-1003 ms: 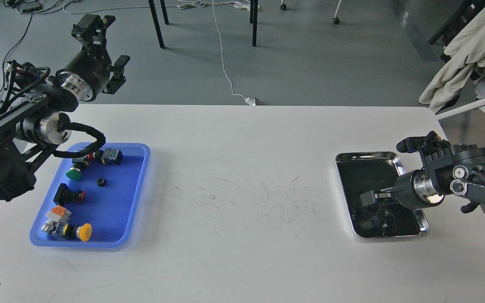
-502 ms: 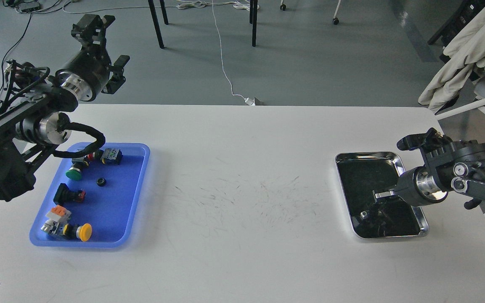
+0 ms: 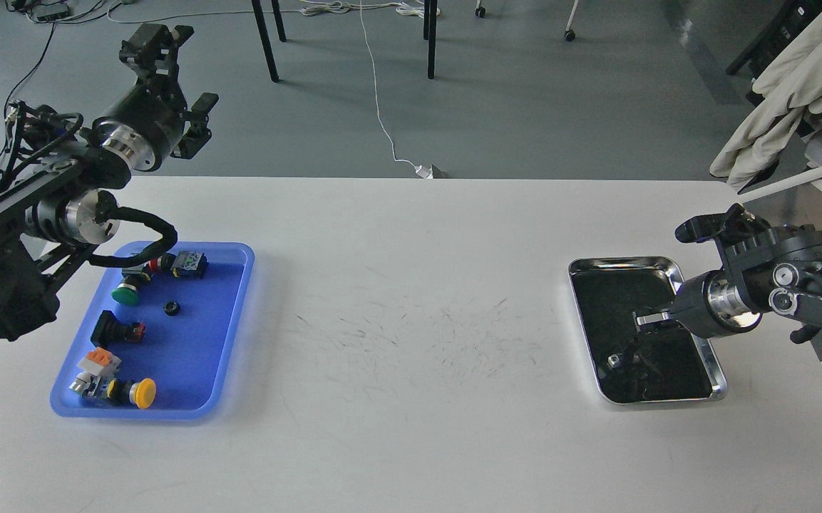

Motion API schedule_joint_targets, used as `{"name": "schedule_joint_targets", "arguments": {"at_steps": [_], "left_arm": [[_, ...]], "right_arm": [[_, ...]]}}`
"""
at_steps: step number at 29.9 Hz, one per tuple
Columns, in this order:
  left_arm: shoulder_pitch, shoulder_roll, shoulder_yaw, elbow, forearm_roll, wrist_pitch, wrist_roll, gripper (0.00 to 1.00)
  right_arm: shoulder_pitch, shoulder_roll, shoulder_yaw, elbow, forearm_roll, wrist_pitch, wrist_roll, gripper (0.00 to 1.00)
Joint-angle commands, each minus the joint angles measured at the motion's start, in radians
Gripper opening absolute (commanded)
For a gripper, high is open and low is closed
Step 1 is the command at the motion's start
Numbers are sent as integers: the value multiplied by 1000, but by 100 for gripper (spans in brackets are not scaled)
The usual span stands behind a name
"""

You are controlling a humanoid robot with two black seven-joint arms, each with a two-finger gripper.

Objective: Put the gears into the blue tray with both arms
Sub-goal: 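Reach the right gripper into the metal tray and grasp another black part, then carry the black part with the right gripper to mid-table and release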

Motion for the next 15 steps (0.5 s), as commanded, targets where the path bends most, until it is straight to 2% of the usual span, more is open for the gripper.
{"name": "schedule_joint_targets", "arguments": {"at_steps": [1,2,4,5,6,15], "left_arm": [[0,0,0,-1,0,0,0,98],[0,0,0,-1,0,0,0,98],[0,0,0,1,0,0,0,98],[0,0,0,1,0,0,0,98],[0,0,0,1,0,0,0,98],[0,-3,0,1,2,17,0,98]], "right_arm": [[9,-7,0,2,2,0,1,13],[12,-7,2,2,4,0,1,21],[15,-15,2,5,7,0,1,51],[17,-21,2,4,10,0,1,83],[17,-26,3,4,13,0,0,100],[5,-20,0,1,7,0,0,99]]}}
